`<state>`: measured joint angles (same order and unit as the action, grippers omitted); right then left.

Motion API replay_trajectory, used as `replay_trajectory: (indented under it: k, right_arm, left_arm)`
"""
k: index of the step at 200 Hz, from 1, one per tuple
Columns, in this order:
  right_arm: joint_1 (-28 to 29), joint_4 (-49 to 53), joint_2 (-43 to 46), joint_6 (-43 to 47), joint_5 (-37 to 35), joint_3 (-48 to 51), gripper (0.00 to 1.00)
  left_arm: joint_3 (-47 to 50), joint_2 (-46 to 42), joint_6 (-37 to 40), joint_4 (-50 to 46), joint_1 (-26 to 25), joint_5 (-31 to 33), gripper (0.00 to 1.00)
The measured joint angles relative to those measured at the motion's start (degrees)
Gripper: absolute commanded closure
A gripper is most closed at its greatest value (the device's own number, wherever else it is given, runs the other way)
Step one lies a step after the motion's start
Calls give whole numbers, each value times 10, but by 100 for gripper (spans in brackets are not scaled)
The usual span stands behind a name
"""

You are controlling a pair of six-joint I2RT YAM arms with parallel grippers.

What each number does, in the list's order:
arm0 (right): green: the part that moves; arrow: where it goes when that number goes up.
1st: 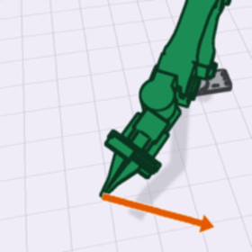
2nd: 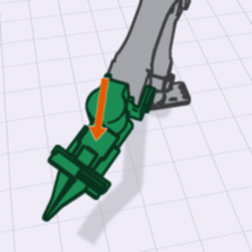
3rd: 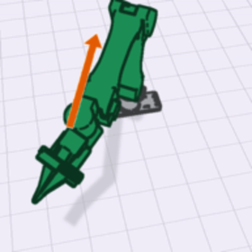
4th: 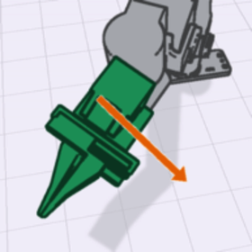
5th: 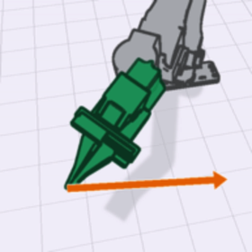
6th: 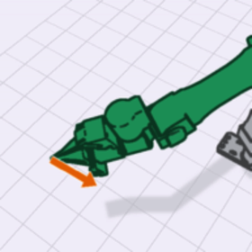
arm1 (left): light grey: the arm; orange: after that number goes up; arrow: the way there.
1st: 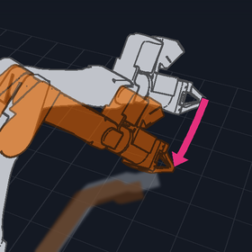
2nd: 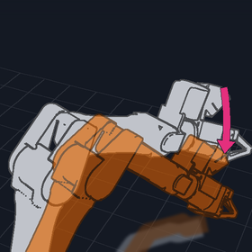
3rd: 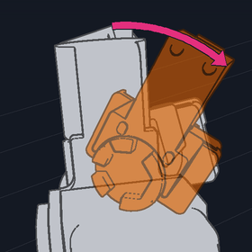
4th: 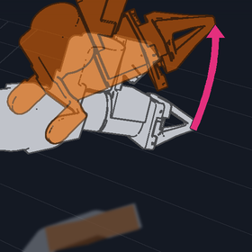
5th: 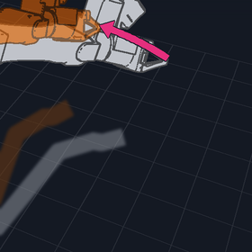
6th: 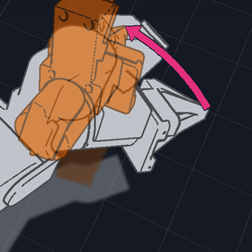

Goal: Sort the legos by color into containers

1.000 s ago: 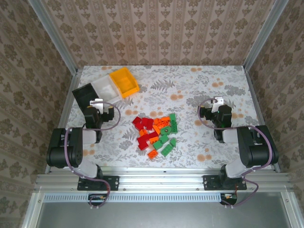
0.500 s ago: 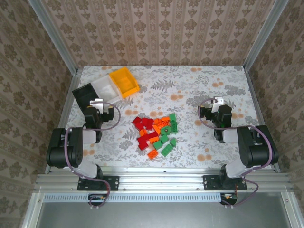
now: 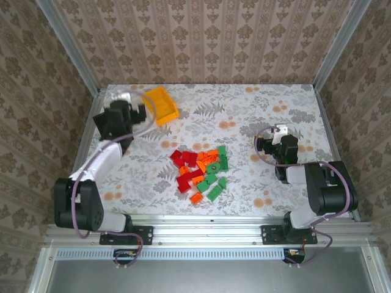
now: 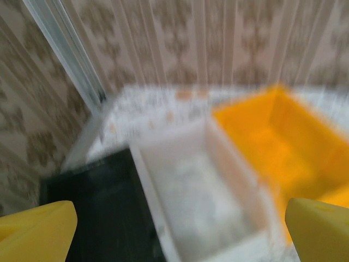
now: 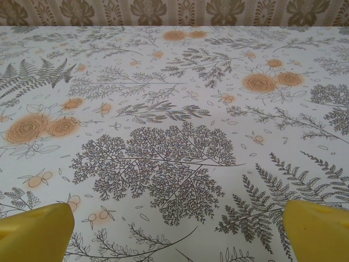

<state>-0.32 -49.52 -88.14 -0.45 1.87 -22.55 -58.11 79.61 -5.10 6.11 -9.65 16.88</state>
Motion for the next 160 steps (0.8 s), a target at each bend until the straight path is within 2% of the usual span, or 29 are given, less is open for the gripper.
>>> replay_trajectory:
  k: [13, 35, 46, 60, 75, 100, 130, 160]
  right_arm:
    - [0, 0, 0, 0, 0, 0, 0]
    - [0, 0, 0, 0, 0, 0, 0]
    - [0, 0, 0, 0, 0, 0, 0]
    - [0, 0, 0, 0, 0, 0, 0]
    - [0, 0, 0, 0, 0, 0, 0]
    - [0, 0, 0, 0, -1, 0, 0]
    - [0, 0, 0, 0, -1, 0, 0]
    - [0, 0, 0, 0, -1, 0, 0]
  left_arm:
    - [-56, -5, -34, -31, 21, -26, 0]
    - [-69, 0, -96, -39, 71, -105, 0]
    - [-77, 29, -125, -49, 91, -145, 1]
    - [-111, 84, -152, -82, 93, -171, 2]
    - [-160, 146, -169, -119, 66, -169, 2]
    - [-242, 218, -217, -173, -6, -157, 0]
    - [-418, 339, -270, -226, -61, -182, 0]
    - [-579, 455, -294, -293, -89, -184, 19]
